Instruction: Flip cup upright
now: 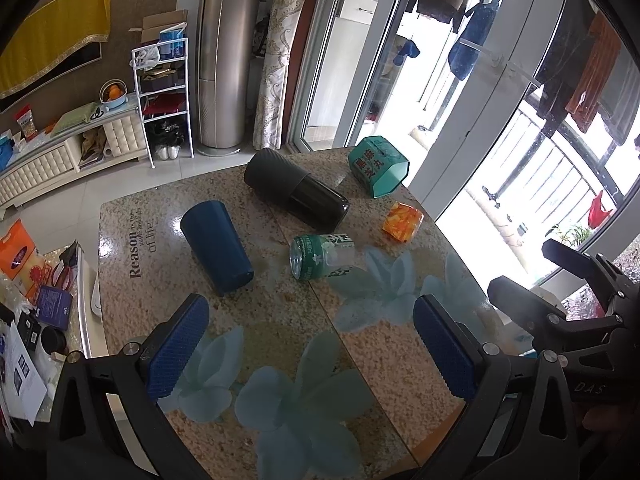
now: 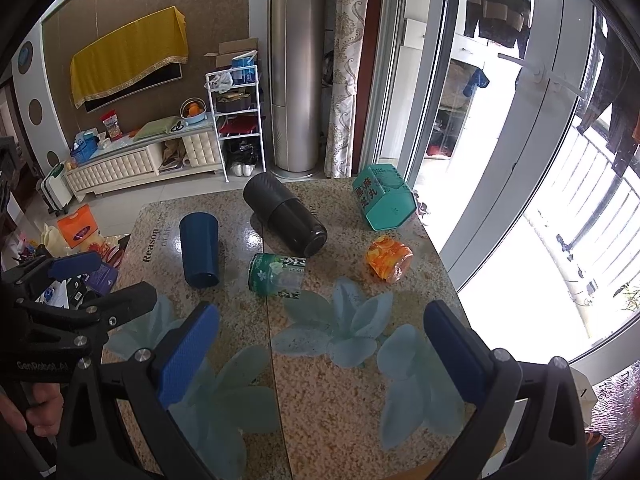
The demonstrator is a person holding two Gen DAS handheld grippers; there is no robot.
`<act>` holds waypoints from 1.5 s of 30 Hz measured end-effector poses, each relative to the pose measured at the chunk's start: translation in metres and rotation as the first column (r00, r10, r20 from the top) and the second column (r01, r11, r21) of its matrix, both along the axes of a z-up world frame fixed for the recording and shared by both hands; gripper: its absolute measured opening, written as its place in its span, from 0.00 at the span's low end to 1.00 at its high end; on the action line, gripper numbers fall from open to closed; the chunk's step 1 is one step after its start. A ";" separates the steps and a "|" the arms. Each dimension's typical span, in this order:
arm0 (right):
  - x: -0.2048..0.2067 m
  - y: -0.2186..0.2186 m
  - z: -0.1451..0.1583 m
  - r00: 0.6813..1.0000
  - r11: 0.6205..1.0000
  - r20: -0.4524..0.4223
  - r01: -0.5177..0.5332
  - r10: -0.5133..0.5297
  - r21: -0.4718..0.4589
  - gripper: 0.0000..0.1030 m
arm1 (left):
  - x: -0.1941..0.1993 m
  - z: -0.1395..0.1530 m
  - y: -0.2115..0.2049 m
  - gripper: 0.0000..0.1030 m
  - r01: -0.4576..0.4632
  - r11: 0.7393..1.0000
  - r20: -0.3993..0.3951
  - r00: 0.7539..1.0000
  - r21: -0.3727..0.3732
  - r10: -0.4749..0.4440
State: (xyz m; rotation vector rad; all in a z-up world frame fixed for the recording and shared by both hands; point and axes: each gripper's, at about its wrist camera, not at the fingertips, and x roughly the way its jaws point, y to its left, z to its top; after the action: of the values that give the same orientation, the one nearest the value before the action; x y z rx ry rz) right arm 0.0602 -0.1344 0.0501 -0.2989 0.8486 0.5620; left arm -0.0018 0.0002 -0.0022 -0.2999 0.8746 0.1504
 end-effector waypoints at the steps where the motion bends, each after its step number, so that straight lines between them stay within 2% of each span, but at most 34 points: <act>1: 0.000 0.000 0.000 1.000 1.000 0.001 0.001 -0.001 -0.001 1.00 | -0.001 0.000 0.000 1.00 0.000 1.000 0.000 1.000 0.004 0.000; 14: -0.001 -0.002 -0.005 1.000 1.000 -0.014 0.005 -0.005 0.000 1.00 | 0.000 -0.001 0.000 1.00 -0.001 1.000 -0.010 1.000 -0.002 0.001; 29: 0.011 0.004 -0.023 0.995 1.000 -0.097 -0.024 0.022 -0.017 1.00 | 0.016 -0.023 0.015 1.00 -0.042 0.999 -0.081 0.996 -0.035 0.039; 38: 0.028 0.007 -0.047 0.983 0.998 -0.182 -0.043 0.035 -0.039 1.00 | 0.038 -0.053 0.049 1.00 -0.168 0.984 -0.183 0.971 -0.054 0.156; 43: 0.040 0.006 -0.058 0.973 0.998 -0.229 -0.044 0.033 -0.047 1.00 | 0.055 -0.069 0.062 1.00 -0.204 0.977 -0.235 0.954 -0.061 0.184; 45: 0.046 0.004 -0.062 0.966 0.998 -0.256 -0.053 0.045 -0.024 1.00 | 0.062 -0.075 0.066 1.00 -0.214 0.975 -0.247 0.950 -0.066 0.192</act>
State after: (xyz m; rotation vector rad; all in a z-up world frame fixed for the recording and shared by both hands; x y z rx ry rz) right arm 0.1066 -0.1301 -0.0117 -0.2797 1.1026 0.6434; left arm 0.0602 0.0661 -0.0770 -0.4654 1.0914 0.3443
